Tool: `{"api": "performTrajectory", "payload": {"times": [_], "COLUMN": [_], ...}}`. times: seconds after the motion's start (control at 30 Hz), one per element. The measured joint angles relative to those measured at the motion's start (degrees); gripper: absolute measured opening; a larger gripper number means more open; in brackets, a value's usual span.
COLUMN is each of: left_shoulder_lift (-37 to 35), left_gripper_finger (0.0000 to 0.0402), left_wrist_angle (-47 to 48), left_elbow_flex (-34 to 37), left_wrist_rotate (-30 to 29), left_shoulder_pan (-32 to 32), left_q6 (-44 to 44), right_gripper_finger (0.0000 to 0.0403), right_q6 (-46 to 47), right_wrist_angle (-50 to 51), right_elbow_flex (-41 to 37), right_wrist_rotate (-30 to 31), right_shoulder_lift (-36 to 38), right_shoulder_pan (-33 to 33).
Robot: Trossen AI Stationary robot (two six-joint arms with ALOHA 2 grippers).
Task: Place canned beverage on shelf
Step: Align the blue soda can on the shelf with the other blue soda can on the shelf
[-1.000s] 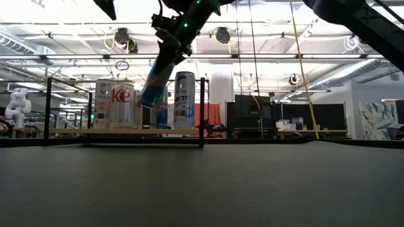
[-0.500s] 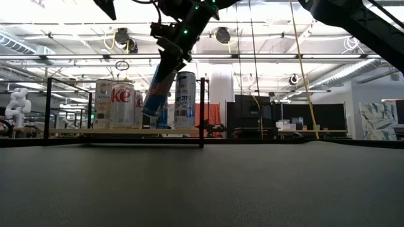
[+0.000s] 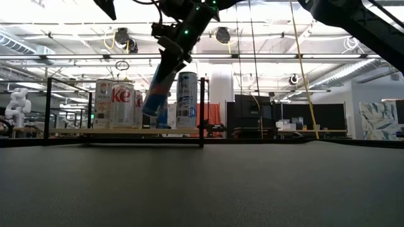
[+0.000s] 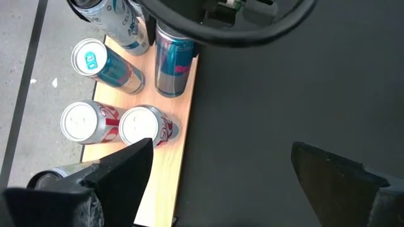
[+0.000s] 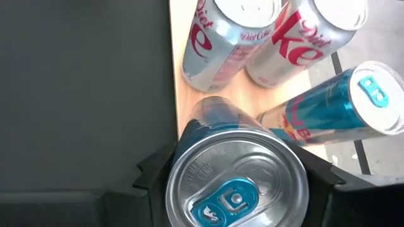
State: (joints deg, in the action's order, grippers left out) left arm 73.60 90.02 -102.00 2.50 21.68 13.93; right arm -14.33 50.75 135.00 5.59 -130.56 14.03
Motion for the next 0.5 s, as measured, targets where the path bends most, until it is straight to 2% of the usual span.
{"api": "performTrajectory", "payload": {"times": [0.17, 0.5], "left_shoulder_lift": [0.0, 0.0], "left_gripper_finger": [0.0373, 0.0373], "left_wrist_angle": [0.0, 0.0], "left_elbow_flex": [0.0, 0.0], "left_wrist_rotate": [0.0, 0.0], "left_shoulder_pan": [0.0, 0.0], "left_q6": [0.0, 0.4], "right_gripper_finger": [0.0218, 0.0224], "right_q6": [0.0, -1.7], "right_wrist_angle": [-2.1, -3.7], "right_elbow_flex": [0.0, 0.0], "right_wrist_rotate": [-5.4, -5.7], "right_shoulder_lift": [0.0, 0.0], "right_shoulder_pan": [0.9, 2.5]}}
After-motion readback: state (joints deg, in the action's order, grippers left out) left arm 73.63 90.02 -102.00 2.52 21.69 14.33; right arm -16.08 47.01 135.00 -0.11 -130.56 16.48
